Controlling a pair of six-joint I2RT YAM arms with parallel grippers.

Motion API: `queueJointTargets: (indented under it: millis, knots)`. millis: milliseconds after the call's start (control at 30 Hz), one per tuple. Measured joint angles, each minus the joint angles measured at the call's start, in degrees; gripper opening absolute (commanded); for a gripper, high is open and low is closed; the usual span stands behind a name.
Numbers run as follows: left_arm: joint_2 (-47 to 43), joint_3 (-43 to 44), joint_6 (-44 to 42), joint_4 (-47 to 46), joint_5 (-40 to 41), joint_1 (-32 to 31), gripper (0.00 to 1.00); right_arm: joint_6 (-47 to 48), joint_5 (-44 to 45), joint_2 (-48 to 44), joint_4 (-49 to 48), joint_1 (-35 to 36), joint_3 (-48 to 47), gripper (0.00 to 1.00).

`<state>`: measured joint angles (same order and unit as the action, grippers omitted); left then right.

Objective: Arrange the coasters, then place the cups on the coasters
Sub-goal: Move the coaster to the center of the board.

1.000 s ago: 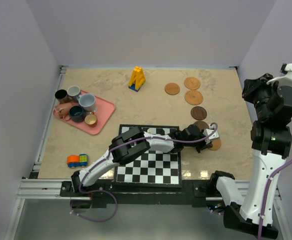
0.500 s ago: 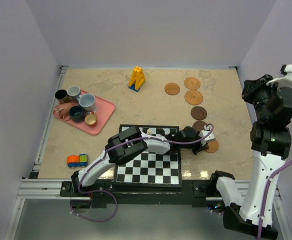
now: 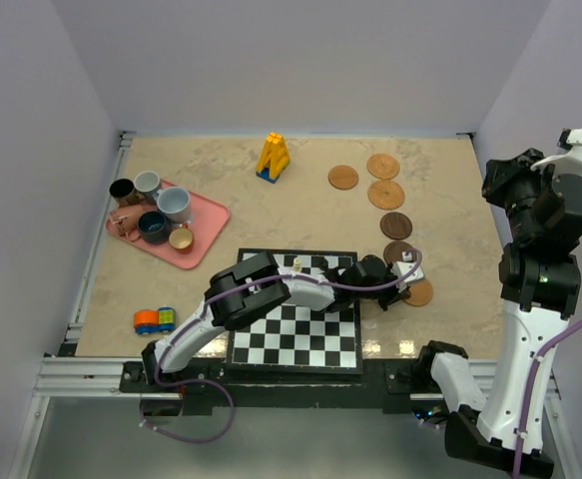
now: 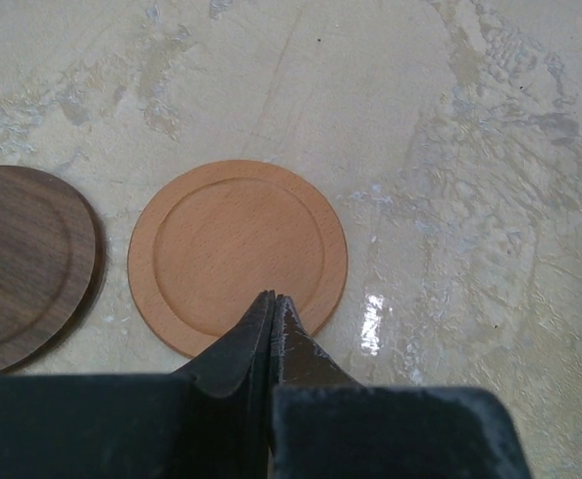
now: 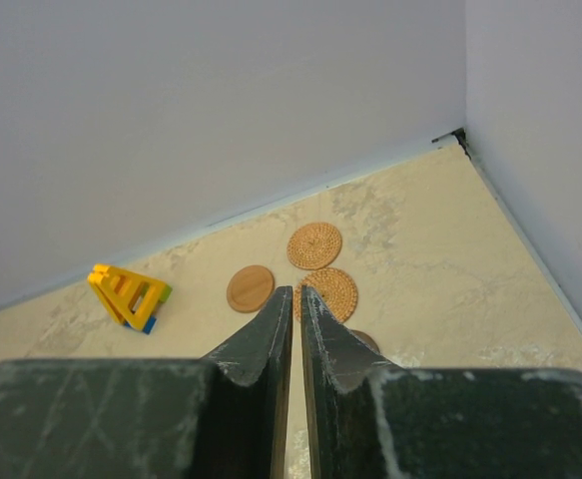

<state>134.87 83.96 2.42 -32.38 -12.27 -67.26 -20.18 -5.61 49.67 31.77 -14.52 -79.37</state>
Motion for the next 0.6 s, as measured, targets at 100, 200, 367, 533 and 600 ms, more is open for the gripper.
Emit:
queueJointTargets:
  millis: [100,200,367,533,600]
  knots:
    - [-0.22,-0.39,0.00,-0.17,0.55,0.00,0.00,0.13,0.02,-0.20,0.00,0.00,0.00,0.13]
    - [-0.55,-1.05,-0.02,-0.52,0.94,0.00,0.00,0.17,0.02,-0.37,-0.04,0.00,0.00,0.13]
    - [-1.18,-2.25,-0.07,-1.09,1.62,0.00,0.00,0.31,0.02,-0.57,-0.02,0.00,0.00,0.13]
    - [-1.38,-2.58,-0.04,-1.14,2.03,0.00,0.00,0.33,0.02,-0.57,-0.02,0.00,0.00,0.13]
    - [-1.40,-2.60,-0.07,-1.16,2.14,-0.02,0.00,0.33,0.00,-0.57,-0.04,0.00,0.00,0.13]
